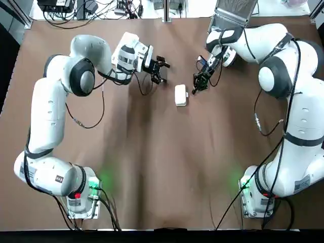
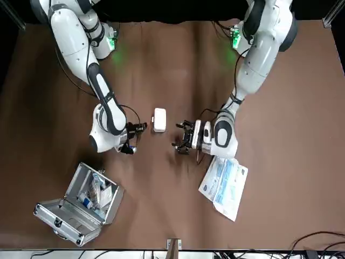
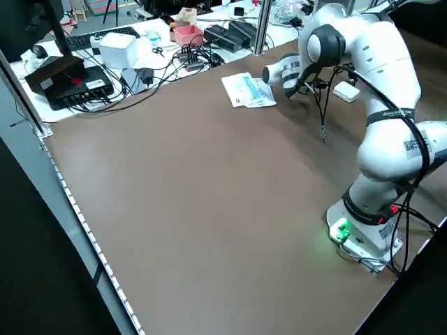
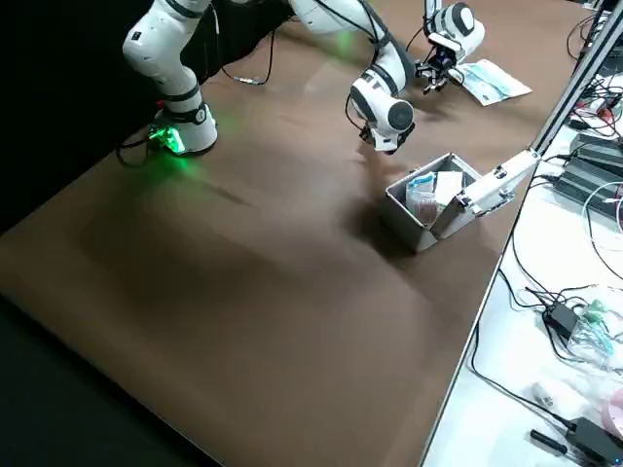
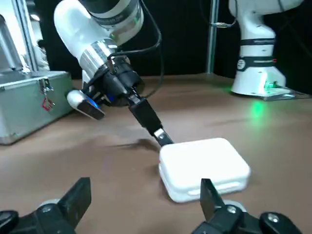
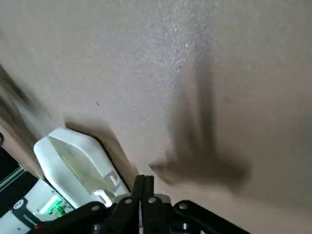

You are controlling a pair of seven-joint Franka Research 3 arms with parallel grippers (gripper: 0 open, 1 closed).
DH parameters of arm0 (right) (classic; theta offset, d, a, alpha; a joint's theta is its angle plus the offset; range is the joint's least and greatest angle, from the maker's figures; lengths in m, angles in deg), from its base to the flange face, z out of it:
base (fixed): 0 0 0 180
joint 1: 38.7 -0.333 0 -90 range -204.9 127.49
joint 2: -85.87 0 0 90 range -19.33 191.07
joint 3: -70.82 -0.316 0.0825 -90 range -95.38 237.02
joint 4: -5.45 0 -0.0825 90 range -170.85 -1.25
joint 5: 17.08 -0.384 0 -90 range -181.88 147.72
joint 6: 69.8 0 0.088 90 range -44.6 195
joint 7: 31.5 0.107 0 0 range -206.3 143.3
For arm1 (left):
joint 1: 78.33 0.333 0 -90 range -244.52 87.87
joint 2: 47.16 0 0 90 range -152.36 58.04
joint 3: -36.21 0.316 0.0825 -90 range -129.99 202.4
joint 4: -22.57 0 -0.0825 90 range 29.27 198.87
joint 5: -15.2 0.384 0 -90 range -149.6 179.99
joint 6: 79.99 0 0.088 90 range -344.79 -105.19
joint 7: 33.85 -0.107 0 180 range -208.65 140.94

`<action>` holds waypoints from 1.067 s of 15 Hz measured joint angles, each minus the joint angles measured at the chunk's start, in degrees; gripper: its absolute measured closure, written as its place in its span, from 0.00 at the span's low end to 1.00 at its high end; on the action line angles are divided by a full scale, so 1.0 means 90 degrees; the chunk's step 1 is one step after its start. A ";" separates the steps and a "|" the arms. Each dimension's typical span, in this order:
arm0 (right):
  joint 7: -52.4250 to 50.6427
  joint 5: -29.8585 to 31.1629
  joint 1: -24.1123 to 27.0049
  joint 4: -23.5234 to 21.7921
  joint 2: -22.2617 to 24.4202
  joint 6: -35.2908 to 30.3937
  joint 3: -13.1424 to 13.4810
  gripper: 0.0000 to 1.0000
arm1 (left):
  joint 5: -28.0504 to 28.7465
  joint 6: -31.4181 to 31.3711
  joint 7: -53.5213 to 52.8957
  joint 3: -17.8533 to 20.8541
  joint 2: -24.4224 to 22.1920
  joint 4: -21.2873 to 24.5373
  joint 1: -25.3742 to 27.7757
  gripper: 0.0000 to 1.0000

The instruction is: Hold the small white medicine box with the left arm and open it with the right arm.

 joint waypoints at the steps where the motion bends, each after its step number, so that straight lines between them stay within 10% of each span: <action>1: 0.0040 -0.0035 -0.0006 0.0000 -0.0001 -0.0007 -0.0001 0.99 | -0.0199 -0.0114 -0.0143 -0.0001 0.0027 0.0000 -0.0106 0.01; 16: 0.0190 -0.0137 -0.0197 0.0002 -0.0001 -0.0237 -0.0016 0.99 | -0.0356 -0.0496 -0.0745 -0.0004 0.0485 -0.0002 -0.0766 0.01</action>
